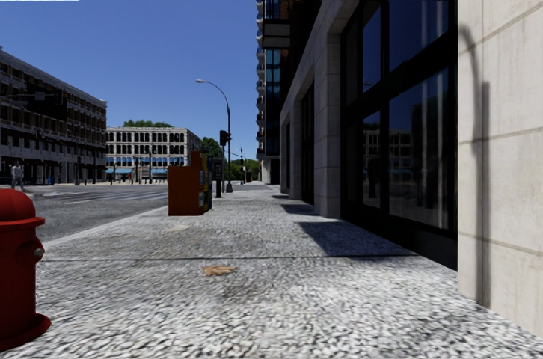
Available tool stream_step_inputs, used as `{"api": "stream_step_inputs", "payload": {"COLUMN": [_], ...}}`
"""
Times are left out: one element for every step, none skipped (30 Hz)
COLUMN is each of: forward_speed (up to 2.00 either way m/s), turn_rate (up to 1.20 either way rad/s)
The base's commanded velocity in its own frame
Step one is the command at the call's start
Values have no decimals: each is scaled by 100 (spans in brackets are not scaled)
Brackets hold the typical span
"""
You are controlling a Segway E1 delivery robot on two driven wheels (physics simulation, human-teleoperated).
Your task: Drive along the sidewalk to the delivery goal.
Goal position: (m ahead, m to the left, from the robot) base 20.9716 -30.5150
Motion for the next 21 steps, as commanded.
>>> {"api": "stream_step_inputs", "payload": {"forward_speed": [200,200,200,200,200,200,200,200,200,200,200,200,200,200,200,200,200,200,200,200,200], "turn_rate": [23,23,23,23,23,23,23,23,23,23,23,0,0,0,0,0,0,0,0,0,0]}}
